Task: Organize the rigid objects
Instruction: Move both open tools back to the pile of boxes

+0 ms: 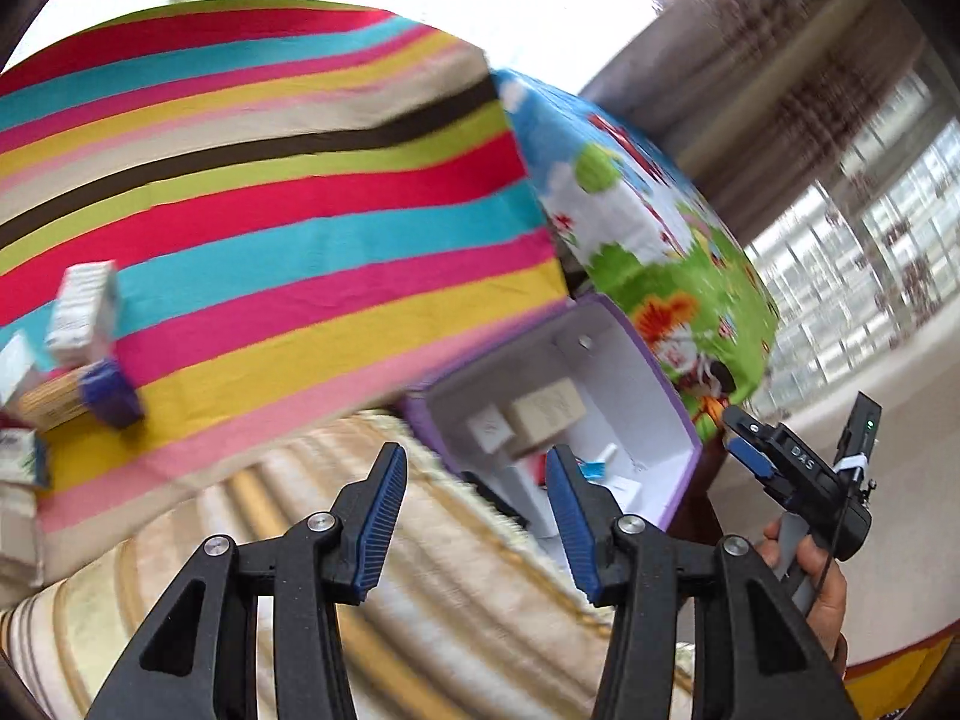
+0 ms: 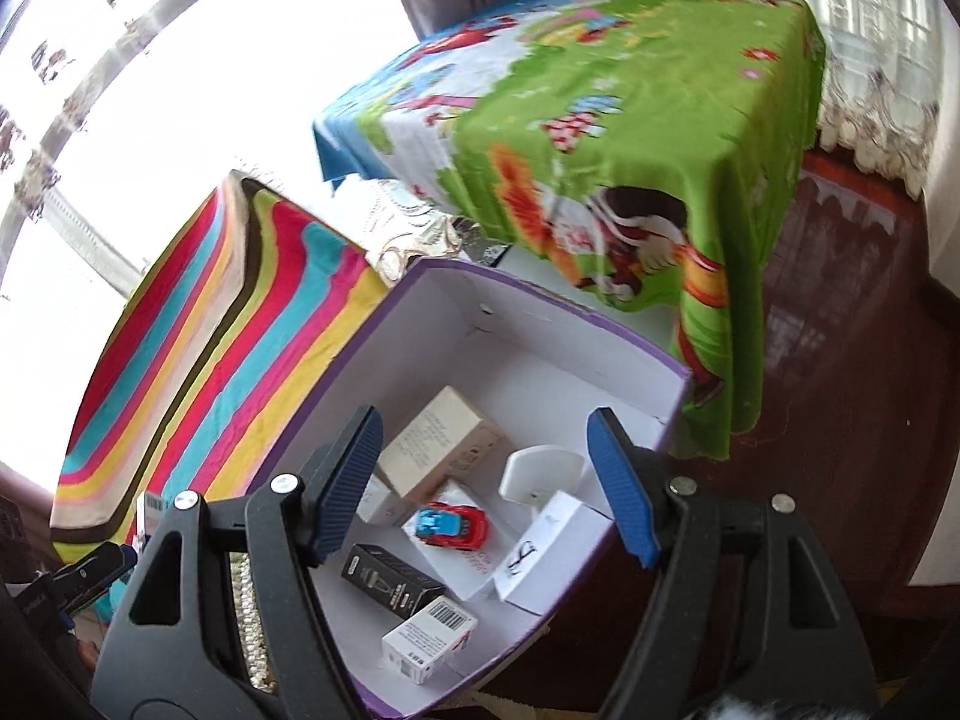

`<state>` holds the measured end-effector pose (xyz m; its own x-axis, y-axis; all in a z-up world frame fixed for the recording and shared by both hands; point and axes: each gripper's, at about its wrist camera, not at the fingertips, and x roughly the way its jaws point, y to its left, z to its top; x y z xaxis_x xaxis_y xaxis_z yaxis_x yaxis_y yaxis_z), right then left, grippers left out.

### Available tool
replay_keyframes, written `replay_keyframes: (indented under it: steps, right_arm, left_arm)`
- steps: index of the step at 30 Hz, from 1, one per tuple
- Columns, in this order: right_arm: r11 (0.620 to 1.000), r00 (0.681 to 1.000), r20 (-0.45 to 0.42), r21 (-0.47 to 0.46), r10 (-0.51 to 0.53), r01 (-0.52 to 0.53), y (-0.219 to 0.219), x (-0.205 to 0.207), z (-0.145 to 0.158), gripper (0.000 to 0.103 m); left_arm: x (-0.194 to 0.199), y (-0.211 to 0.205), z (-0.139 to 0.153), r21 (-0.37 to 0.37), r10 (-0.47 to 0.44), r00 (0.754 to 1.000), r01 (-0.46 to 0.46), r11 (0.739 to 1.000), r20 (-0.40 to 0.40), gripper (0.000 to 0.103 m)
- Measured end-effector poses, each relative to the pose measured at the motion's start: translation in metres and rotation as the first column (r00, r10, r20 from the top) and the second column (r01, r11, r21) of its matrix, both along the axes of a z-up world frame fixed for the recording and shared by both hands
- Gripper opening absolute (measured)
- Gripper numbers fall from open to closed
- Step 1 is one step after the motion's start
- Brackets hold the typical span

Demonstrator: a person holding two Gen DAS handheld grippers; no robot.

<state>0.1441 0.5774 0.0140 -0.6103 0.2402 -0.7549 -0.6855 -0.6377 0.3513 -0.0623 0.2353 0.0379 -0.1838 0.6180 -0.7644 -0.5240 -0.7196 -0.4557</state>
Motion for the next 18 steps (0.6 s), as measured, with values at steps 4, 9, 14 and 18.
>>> replay_keyframes:
  steps: [4, 9, 14, 18]
  right_arm:
    - [0.996, 0.997, 0.011, 0.018, 0.082, -0.082, -0.021, -0.020, 0.004, 0.074]
    - [0.982, 0.981, 0.038, 0.015, 0.189, -0.190, -0.050, -0.050, 0.004, 0.074]
    - [0.957, 0.955, 0.066, 0.020, 0.289, -0.291, -0.083, -0.076, 0.004, 0.074]
    - [0.929, 0.926, 0.094, 0.022, 0.367, -0.370, -0.108, -0.093, 0.002, 0.074]
  left_arm:
    - [-0.007, -0.044, -0.005, 0.011, 0.098, 0.995, -0.098, 0.995, 0.012, 0.050]
    - [-0.010, -0.098, -0.008, 0.026, 0.204, 0.979, -0.205, 0.978, 0.021, 0.050]
    - [-0.016, -0.148, -0.012, 0.039, 0.312, 0.950, -0.313, 0.949, 0.031, 0.050]
    - [-0.020, -0.186, -0.017, 0.018, 0.389, 0.921, -0.390, 0.921, 0.025, 0.050]
